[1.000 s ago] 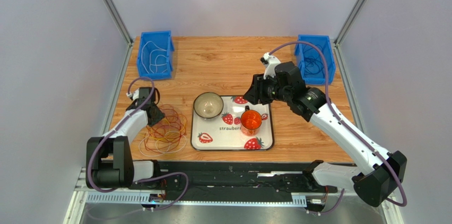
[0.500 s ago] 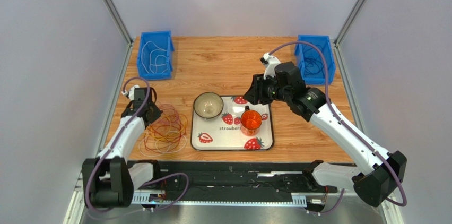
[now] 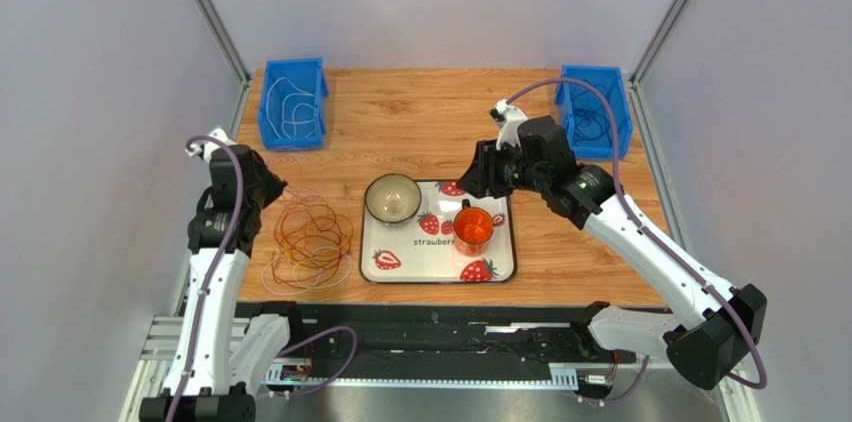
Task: Untangle the cables
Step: Pick up the cable from the cable.
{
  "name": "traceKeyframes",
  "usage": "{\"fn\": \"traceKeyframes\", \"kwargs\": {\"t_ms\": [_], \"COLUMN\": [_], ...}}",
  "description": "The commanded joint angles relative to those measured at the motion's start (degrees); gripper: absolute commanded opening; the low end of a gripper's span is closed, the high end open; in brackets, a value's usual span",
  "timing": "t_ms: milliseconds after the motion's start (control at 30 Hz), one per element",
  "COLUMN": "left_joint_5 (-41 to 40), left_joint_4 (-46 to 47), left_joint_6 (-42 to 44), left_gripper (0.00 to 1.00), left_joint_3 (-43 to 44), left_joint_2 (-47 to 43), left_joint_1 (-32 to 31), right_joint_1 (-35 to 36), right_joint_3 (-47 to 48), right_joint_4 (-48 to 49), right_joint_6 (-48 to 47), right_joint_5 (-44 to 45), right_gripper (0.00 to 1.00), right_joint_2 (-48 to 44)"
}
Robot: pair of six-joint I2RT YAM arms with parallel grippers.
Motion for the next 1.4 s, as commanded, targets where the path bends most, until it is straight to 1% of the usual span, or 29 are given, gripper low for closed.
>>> {"fn": "traceKeyframes", "kwargs": {"t_ms": [0, 167, 233, 333, 367, 433, 467, 500, 533, 567, 633, 667, 767, 1000, 1233, 1367], "left_joint_5": [3.17, 7.56, 9.41, 14.86, 17.57, 19.09, 18.83, 17.44, 15.51, 11.57, 11.18, 12.4, 11.8, 11.62, 12.32, 11.36], "left_joint_4": [-3.09, -3.62, -2.75, 0.77, 3.65, 7.44, 11.11, 11.49, 10.63, 5.75, 3.33, 3.59, 4.2, 4.55, 2.97, 4.46], "left_joint_6": [2.44, 1.48, 0.95, 0.07, 0.07, 0.59, 1.73, 1.83, 1.65, 1.04, 1.47, 1.74, 1.21, 1.21, 0.95, 1.12], "left_gripper": [0.0, 0.0, 0.0, 0.0, 0.0, 0.0, 0.0, 0.0, 0.0, 0.0, 0.0, 0.0, 0.0, 0.0, 0.0, 0.0], "left_joint_3": [9.09, 16.39, 17.81, 20.54, 20.98, 19.85, 16.53, 14.93, 13.7, 12.64, 11.15, 8.53, 4.65, 4.37, 4.55, 4.02], "left_joint_2": [-3.8, -6.34, -6.96, -8.63, -9.59, -12.05, -12.94, -13.64, -13.82, -13.21, -12.25, -12.33, -12.94, -12.33, -9.7, -8.82], "left_joint_1": [0.29, 0.37, 0.37, 0.29, 0.29, 0.29, 0.29, 0.29, 0.29, 0.37, 0.29, 0.29, 0.37, 0.29, 0.29, 0.29], "right_joint_1": [0.18, 0.35, 0.44, 0.62, 0.7, 0.97, 1.14, 1.32, 1.58, 1.76, 2.29, 2.46, 2.55, 2.64, 2.64, 2.64], "right_joint_3": [1.76, 1.94, 1.94, 1.94, 1.85, 1.5, 1.32, 1.23, 1.32, 1.5, 1.58, 1.5, 1.23, 1.15, 1.06, 0.53], "right_joint_4": [2.22, 3.09, 3.53, 4.14, 4.5, 5.55, 5.9, 6.34, 6.43, 6.35, 6.0, 5.82, 5.29, 4.76, 4.59, 4.5], "right_joint_6": [1.21, 2.09, 2.18, 2.18, 2.18, 2.35, 2.61, 3.14, 3.32, 3.32, 3.41, 3.41, 3.06, 3.23, 3.23, 3.14], "right_joint_5": [-1.38, -2.61, -2.96, -3.92, -4.28, -5.42, -5.69, -5.86, -6.12, -6.13, -5.78, -5.69, -5.16, -4.46, -4.46, -4.19], "right_gripper": [0.43, 0.44, 0.44, 0.44, 0.44, 0.44, 0.44, 0.44, 0.44, 0.44, 0.44, 0.44, 0.44, 0.44, 0.44, 0.44], "right_joint_2": [-1.11, -1.46, -1.98, -2.33, -2.34, -2.34, -2.25, -2.07, -1.9, -1.55, -1.37, -1.37, -1.46, -2.07, -1.72, -2.25]}}
